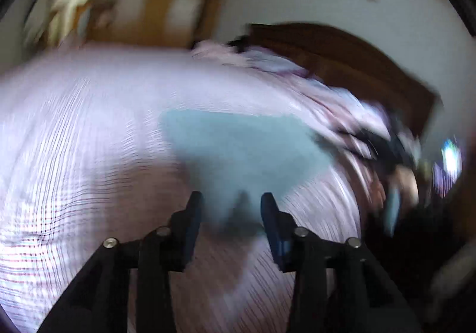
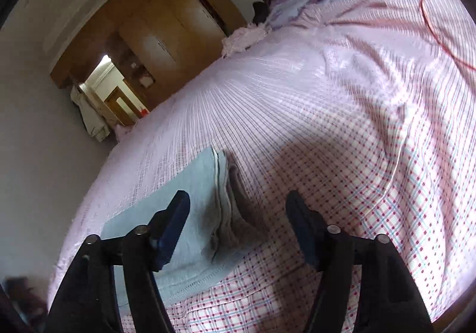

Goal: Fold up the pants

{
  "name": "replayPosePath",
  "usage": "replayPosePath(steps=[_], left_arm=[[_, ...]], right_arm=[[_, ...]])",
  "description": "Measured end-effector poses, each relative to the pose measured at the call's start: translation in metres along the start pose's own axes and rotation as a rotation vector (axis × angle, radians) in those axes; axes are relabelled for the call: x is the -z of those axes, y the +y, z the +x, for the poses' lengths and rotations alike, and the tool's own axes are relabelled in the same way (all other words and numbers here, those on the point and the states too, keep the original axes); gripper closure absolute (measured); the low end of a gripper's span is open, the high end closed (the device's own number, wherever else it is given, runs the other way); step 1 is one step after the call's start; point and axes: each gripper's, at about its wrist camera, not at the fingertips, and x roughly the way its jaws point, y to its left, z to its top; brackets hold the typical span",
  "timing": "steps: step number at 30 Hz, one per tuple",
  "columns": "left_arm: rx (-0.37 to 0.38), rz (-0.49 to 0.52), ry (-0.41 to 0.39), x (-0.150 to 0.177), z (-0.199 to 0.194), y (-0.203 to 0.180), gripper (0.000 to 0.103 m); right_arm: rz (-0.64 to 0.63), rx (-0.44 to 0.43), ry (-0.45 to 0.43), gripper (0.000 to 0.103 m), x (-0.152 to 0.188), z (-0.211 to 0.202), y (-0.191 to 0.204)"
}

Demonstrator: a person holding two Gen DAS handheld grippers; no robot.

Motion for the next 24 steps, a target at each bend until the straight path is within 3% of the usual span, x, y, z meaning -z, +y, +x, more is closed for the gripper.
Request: replayPosePath(steps=[3, 5, 7, 9, 11, 13, 14, 15, 20, 24], left_arm=[[0.186, -0.355, 0.148, -0.031, 0.039, 0.063, 0.061], [0.267, -0.434, 0.199, -0.041, 0.061, 0.081, 0.060], [0.243, -0.408, 0.227, -0.046, 0.079, 0.088, 0.059], [0.205, -0.385, 0.291, -0.047, 0.107, 0.091, 0.059], [0.224, -0.409, 0.263, -0.052, 0.110, 0.089, 0.061], [0.311, -0.461, 0.281, -0.059, 0.122, 0.080, 0.071], [0.308, -0.480, 0.292, -0.062, 0.128, 0.077, 0.089], [0.289, -0.488, 0.283, -0.061, 0.129, 0.074, 0.090], [0.257, -0.438, 0.160, -0.065, 0.081, 0.065, 0.092], [0.186, -0.402, 0.069, -0.068, 0.022, 0.078, 0.092]], right_arm=[[0.032, -0.023, 0.102, 0.041, 0.006, 0.020, -0.002], [-0.003, -0.033, 0.116, 0.043, 0.009, 0.024, 0.005], [-0.043, -0.044, 0.130, 0.049, 0.011, 0.027, 0.013], [-0.081, 0.001, 0.130, 0.058, 0.013, 0.029, 0.016], [-0.089, 0.019, 0.129, 0.064, 0.014, 0.031, 0.016], [-0.079, 0.017, 0.123, 0.070, 0.014, 0.031, 0.016], [-0.081, 0.022, 0.118, 0.071, 0.013, 0.032, 0.016], [-0.088, 0.029, 0.111, 0.074, 0.013, 0.029, 0.016], [-0.172, 0.001, 0.048, 0.089, 0.018, 0.009, 0.046], [-0.307, -0.083, 0.120, 0.090, 0.045, 0.016, 0.103]])
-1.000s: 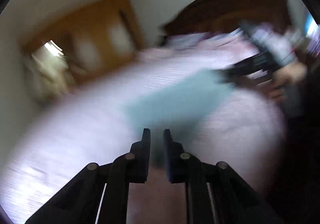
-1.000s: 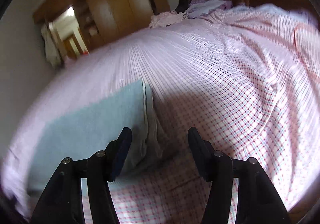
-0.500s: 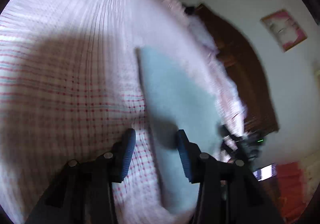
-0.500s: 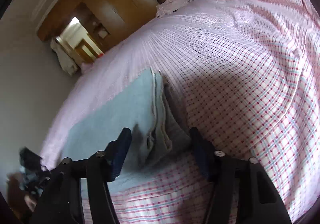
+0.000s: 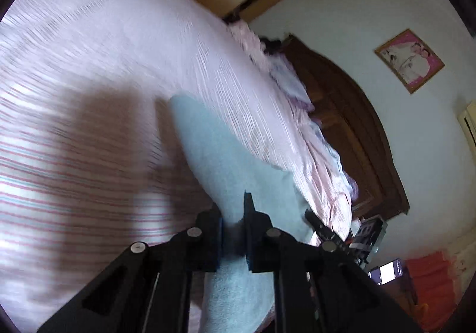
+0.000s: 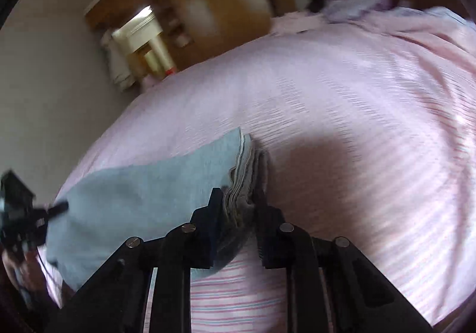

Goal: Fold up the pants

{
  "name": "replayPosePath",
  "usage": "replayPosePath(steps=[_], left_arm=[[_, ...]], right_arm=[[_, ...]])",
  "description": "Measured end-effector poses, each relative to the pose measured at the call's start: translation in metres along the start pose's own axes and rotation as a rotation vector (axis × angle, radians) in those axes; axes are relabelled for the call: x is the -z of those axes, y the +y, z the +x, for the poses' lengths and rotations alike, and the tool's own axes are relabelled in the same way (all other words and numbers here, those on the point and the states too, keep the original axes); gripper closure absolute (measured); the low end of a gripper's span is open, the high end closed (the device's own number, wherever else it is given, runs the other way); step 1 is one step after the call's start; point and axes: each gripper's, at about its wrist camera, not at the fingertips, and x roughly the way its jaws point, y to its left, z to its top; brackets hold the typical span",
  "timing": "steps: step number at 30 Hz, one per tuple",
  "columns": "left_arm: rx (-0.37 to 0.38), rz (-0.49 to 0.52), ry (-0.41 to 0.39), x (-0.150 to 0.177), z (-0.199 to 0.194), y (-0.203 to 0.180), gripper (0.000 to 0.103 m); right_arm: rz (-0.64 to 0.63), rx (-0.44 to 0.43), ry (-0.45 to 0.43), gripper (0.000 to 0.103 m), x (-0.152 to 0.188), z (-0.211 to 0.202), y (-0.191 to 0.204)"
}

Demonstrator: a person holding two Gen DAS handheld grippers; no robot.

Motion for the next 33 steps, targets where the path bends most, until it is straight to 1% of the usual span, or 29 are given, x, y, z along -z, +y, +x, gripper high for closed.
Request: replayPosePath(steps=[2, 4, 5, 6, 7, 8, 9, 10, 11, 12, 13, 14, 15, 16, 17, 18, 19, 20, 21, 22, 23, 24, 25, 26, 27, 28, 29, 31, 33], left_arm=[[-0.025, -0.026, -0.045, -0.004, -0.034, 0.015, 0.092], [-0.074, -0.038, -0.085, 0.000, -0.063, 0.030, 0.092], [-0.108, -0.047, -0.098, 0.004, -0.077, 0.041, 0.092], [-0.121, -0.059, -0.096, 0.007, -0.083, 0.050, 0.092], [-0.130, -0.090, -0.083, 0.011, -0.087, 0.062, 0.091], [-0.125, -0.134, -0.051, 0.017, -0.086, 0.075, 0.091], [-0.128, -0.177, -0.015, 0.025, -0.080, 0.088, 0.089], [-0.149, -0.203, 0.007, 0.031, -0.076, 0.097, 0.087], [-0.179, -0.207, 0.017, 0.038, -0.072, 0.103, 0.086], [-0.199, -0.170, -0.002, 0.044, -0.071, 0.101, 0.083], [-0.230, -0.110, -0.027, 0.048, -0.073, 0.092, 0.082], [-0.311, -0.001, -0.047, 0.051, -0.074, 0.076, 0.080], [-0.391, 0.104, -0.059, 0.053, -0.073, 0.060, 0.080], [-0.480, 0.228, -0.083, 0.058, -0.072, 0.041, 0.080], [-0.561, 0.352, -0.127, 0.068, -0.071, 0.021, 0.081], [-0.595, 0.448, -0.171, 0.079, -0.071, 0.004, 0.081], [-0.583, 0.484, -0.185, 0.087, -0.072, -0.002, 0.082], [-0.508, 0.504, -0.169, 0.096, -0.072, -0.009, 0.087], [-0.460, 0.494, -0.146, 0.101, -0.069, -0.012, 0.088], [-0.412, 0.483, -0.107, 0.107, -0.068, -0.011, 0.088], [-0.402, 0.487, -0.061, 0.115, -0.063, -0.009, 0.088], [-0.431, 0.499, -0.016, 0.124, -0.056, -0.004, 0.089], [-0.459, 0.503, 0.023, 0.130, -0.050, 0.002, 0.089], [-0.484, 0.496, 0.076, 0.134, -0.043, 0.010, 0.090], [-0.494, 0.487, 0.107, 0.137, -0.040, 0.015, 0.090], [-0.492, 0.483, 0.104, 0.137, -0.041, 0.018, 0.090], [-0.498, 0.473, 0.108, 0.135, -0.040, 0.018, 0.090], [-0.497, 0.469, 0.092, 0.136, -0.042, 0.018, 0.089], [-0.469, 0.467, 0.067, 0.132, -0.046, 0.018, 0.090]], right_arm=[[-0.052, -0.033, 0.047, 0.090, 0.005, 0.013, 0.025], [-0.130, -0.057, 0.088, 0.090, 0.013, 0.025, 0.052], [-0.188, -0.048, 0.100, 0.090, 0.019, 0.030, 0.069], [-0.220, -0.034, 0.103, 0.090, 0.022, 0.032, 0.077], [-0.269, 0.014, 0.097, 0.089, 0.027, 0.035, 0.087], [-0.288, 0.046, 0.095, 0.086, 0.030, 0.036, 0.088], [-0.302, 0.077, 0.099, 0.079, 0.032, 0.038, 0.089], [-0.305, 0.104, 0.102, 0.070, 0.032, 0.037, 0.088], [-0.308, 0.131, 0.088, 0.067, 0.031, 0.031, 0.088], [-0.318, 0.143, 0.068, 0.066, 0.031, 0.025, 0.088], [-0.343, 0.159, 0.028, 0.065, 0.030, 0.013, 0.091], [-0.369, 0.174, -0.008, 0.065, 0.030, 0.004, 0.095], [-0.392, 0.184, -0.038, 0.064, 0.028, -0.005, 0.100], [-0.417, 0.179, -0.064, 0.064, 0.027, -0.014, 0.107], [-0.431, 0.168, -0.077, 0.063, 0.028, -0.021, 0.116], [-0.440, 0.159, -0.081, 0.063, 0.026, -0.022, 0.124], [-0.455, 0.139, -0.076, 0.063, 0.025, -0.022, 0.132], [-0.471, 0.120, -0.059, 0.063, 0.024, -0.019, 0.141], [-0.479, 0.114, -0.044, 0.063, 0.026, -0.014, 0.149], [-0.477, 0.107, -0.004, 0.063, 0.025, -0.003, 0.154], [-0.458, 0.101, 0.029, 0.063, 0.031, 0.001, 0.156], [-0.432, 0.103, 0.068, 0.063, 0.034, 0.012, 0.154], [-0.425, 0.127, 0.108, 0.063, 0.042, 0.021, 0.153], [-0.445, 0.149, 0.150, 0.063, 0.054, 0.029, 0.155], [-0.492, 0.161, 0.175, 0.063, 0.070, 0.035, 0.159], [-0.546, 0.183, 0.166, 0.063, 0.078, 0.036, 0.161], [-0.642, 0.227, 0.106, 0.063, 0.094, 0.033, 0.169], [-0.726, 0.278, 0.077, 0.063, 0.101, 0.030, 0.180], [-0.727, 0.291, 0.048, 0.063, 0.096, 0.024, 0.186]])
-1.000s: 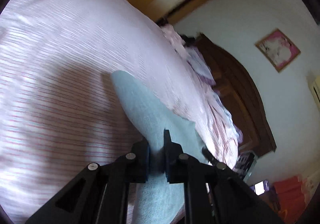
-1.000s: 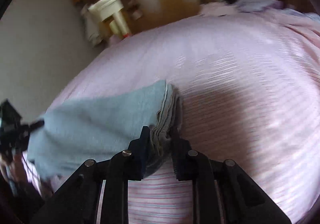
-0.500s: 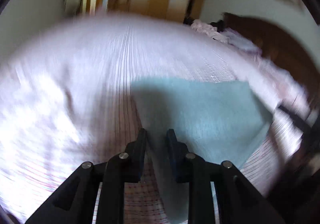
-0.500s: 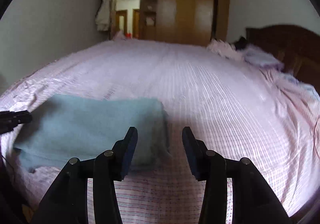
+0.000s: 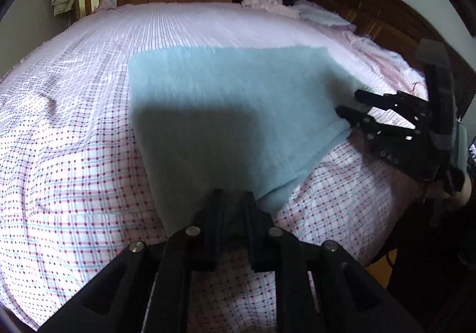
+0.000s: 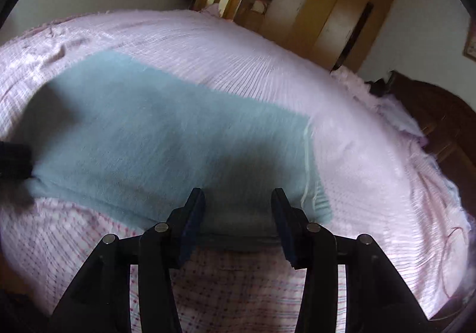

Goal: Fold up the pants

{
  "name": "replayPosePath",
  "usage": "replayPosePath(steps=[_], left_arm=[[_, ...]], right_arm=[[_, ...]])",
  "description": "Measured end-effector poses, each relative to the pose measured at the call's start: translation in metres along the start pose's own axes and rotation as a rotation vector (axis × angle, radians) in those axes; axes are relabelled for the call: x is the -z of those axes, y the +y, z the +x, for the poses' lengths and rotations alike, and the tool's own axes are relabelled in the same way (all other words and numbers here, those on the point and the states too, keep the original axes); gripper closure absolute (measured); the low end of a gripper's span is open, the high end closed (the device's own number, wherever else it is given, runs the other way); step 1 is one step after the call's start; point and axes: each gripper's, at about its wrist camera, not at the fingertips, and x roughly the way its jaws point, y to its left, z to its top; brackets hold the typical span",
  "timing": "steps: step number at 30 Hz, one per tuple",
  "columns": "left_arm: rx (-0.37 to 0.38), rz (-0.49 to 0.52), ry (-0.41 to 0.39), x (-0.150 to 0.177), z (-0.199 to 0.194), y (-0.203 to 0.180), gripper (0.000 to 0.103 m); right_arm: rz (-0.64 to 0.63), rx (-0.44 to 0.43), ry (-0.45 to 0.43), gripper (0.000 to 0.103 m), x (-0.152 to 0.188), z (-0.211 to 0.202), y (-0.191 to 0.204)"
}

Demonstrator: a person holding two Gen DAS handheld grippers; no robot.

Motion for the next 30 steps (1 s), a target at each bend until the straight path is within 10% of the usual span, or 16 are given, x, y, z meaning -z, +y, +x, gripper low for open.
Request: replayPosePath(steps=[4, 13, 19, 25, 30], left_arm=[[0.309, -0.165, -0.146, -0.013, -0.034, 0.022, 0.090], [-0.029, -0.151, -0.019, -0.101, 0.038, 0.062, 0.091], [-0.101, -0.034, 0.030, -0.117, 0.055, 0.044, 0.092], [0.159, -0.383, -0.008, -0.106, 0.023, 0.095, 0.079], [0.275, -0.599, 0.040, -0.078, 0.025, 0.150, 0.078]], right_arm=[[0.117, -0.071, -0.078, 0.063, -0.022, -0.010, -0.022], [0.290, -0.098, 0.201, 0.063, -0.052, 0.085, -0.078], [0.300, -0.111, 0.251, 0.055, -0.062, 0.099, -0.087], [0.356, -0.083, 0.237, 0.054, -0.062, 0.078, -0.079], [0.140, -0.142, 0.006, 0.030, -0.067, -0.002, -0.002]])
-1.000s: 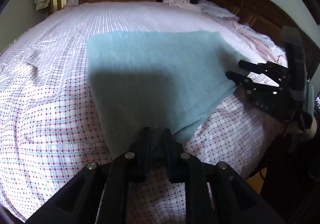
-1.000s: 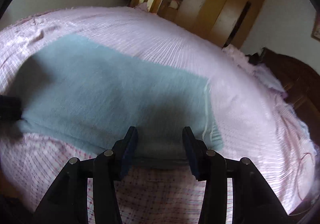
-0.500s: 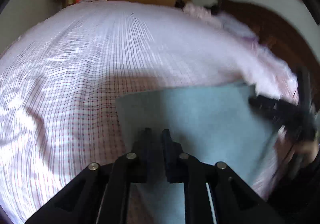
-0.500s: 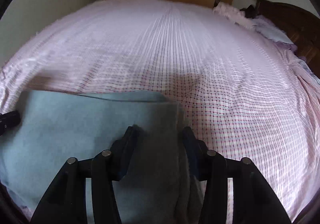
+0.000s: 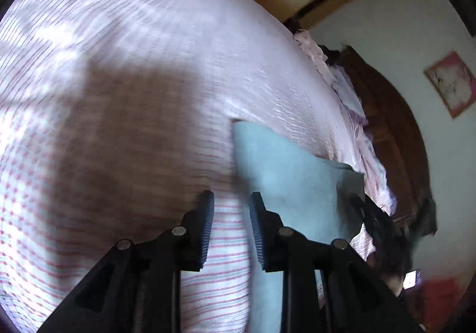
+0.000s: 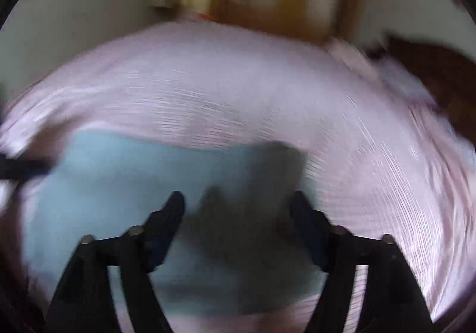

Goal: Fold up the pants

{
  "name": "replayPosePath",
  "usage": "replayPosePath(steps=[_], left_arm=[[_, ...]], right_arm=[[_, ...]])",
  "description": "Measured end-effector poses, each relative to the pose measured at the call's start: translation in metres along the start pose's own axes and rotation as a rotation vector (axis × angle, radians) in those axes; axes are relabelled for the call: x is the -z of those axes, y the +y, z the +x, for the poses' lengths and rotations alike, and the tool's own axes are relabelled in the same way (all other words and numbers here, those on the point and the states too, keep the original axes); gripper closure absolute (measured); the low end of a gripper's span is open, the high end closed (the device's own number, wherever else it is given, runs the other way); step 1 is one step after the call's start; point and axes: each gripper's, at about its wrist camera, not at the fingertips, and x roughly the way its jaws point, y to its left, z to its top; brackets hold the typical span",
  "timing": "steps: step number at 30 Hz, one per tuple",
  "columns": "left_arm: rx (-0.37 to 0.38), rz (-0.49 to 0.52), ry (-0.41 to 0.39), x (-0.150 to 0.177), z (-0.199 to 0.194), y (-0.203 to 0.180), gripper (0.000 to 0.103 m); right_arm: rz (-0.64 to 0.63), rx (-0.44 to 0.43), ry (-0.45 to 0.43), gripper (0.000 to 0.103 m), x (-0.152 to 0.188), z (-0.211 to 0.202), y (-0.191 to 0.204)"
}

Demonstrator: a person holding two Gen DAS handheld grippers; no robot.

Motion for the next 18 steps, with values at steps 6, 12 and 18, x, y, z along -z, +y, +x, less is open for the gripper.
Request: replayPosePath(steps=[6, 12, 18], left_arm=[[0.149, -0.032, -0.002, 0.011, -0.005, 0.018, 0.078], [0.256, -0.057, 0.024, 0.014, -0.001, 0.029, 0.077], [0.288, 0.005, 0.098, 0.006, 0.023, 0.011, 0.074]], right_arm=[[-0.337, -0.155, -0.122, 0.030, 0.032, -0.029, 0.131], [-0.381, -0.210, -0.061, 0.030, 0.045, -0.010, 0.178], [-0.385, -0.171, -0.076, 0.077, 0.053, 0.005, 0.185]])
